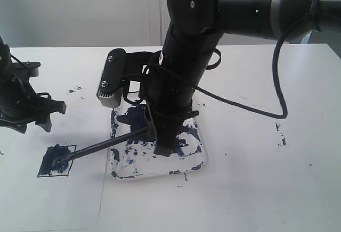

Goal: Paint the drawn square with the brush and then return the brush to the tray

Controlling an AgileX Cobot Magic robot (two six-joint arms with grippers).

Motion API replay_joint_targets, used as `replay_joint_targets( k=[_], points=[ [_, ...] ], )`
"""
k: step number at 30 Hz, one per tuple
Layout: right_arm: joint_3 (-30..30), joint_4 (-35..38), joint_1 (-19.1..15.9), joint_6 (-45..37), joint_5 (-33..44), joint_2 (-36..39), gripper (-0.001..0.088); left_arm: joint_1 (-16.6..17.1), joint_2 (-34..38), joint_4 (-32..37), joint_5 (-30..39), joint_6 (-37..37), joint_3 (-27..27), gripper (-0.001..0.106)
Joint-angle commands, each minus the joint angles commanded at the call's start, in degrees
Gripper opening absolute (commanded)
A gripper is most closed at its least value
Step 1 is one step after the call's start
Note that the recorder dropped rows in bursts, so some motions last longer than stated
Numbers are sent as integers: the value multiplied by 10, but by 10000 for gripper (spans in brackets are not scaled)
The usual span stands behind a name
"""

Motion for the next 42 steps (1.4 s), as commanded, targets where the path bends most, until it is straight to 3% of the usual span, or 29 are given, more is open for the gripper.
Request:
replay_joint_targets(
  k=[22, 42],
  points=[
    [1, -4, 0, -4, -5, 22, 0, 0, 11, -11, -14, 16, 0, 587],
    [1, -52, 0, -4, -21, 35, 0, 0, 25, -11, -10, 17, 0, 587]
  ],
)
